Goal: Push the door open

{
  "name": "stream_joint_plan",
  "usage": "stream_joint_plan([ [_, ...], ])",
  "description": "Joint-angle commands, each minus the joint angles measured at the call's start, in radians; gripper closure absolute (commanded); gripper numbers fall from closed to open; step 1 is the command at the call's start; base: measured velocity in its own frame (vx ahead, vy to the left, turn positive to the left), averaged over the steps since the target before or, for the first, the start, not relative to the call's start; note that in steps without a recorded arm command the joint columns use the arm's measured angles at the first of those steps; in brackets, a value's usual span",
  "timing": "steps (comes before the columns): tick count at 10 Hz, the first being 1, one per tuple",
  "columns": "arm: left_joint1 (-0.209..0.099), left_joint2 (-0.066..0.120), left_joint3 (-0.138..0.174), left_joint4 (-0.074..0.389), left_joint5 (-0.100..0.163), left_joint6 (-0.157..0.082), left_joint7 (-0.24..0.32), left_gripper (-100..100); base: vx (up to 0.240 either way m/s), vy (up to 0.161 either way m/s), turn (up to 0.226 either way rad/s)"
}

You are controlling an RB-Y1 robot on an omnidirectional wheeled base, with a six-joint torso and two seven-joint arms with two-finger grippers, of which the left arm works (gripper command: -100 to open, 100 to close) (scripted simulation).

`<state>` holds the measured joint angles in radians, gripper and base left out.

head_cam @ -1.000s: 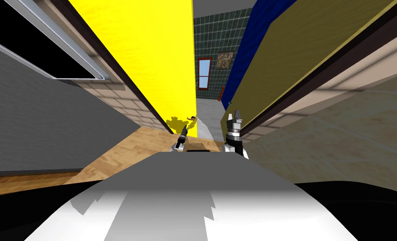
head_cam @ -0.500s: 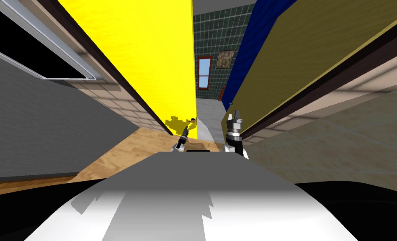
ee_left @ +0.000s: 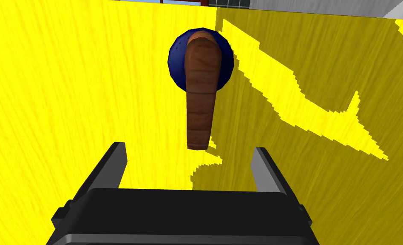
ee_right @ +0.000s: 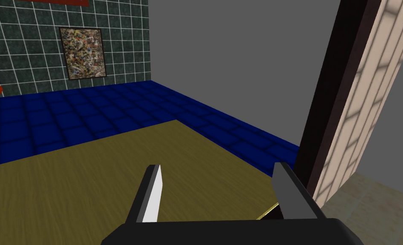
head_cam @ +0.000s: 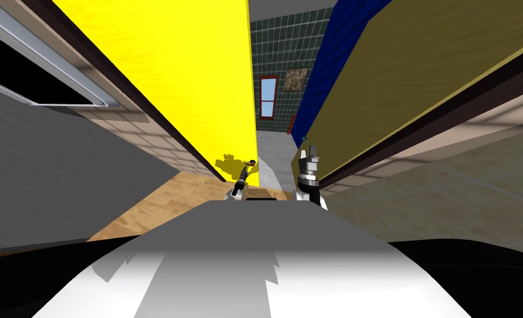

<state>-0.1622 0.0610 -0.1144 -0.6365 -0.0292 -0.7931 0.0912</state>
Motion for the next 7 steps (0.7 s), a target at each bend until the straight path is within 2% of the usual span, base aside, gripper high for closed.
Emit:
stream_joint_plan([
  [1,-0.002,-0.001,0.004,0.004,0.002,0.000,-0.003,-100,0.201,-0.064,-0.025],
  [4,-0.005,-0.011,0.010,0.010,0.005,0.000,-0.007,-100,0.192,-0.026,-0.026],
  [5,-0.005,-0.008,0.009,0.008,0.004,0.000,-0.006,-100,0.104,-0.019,-0.002],
  [6,-0.005,-0.008,0.009,0.008,0.004,0.000,-0.006,100,-0.017,0.004,0.005],
  [7,-0.005,-0.008,0.009,0.008,0.004,0.000,-0.006,100,-0.034,0.013,-0.005],
])
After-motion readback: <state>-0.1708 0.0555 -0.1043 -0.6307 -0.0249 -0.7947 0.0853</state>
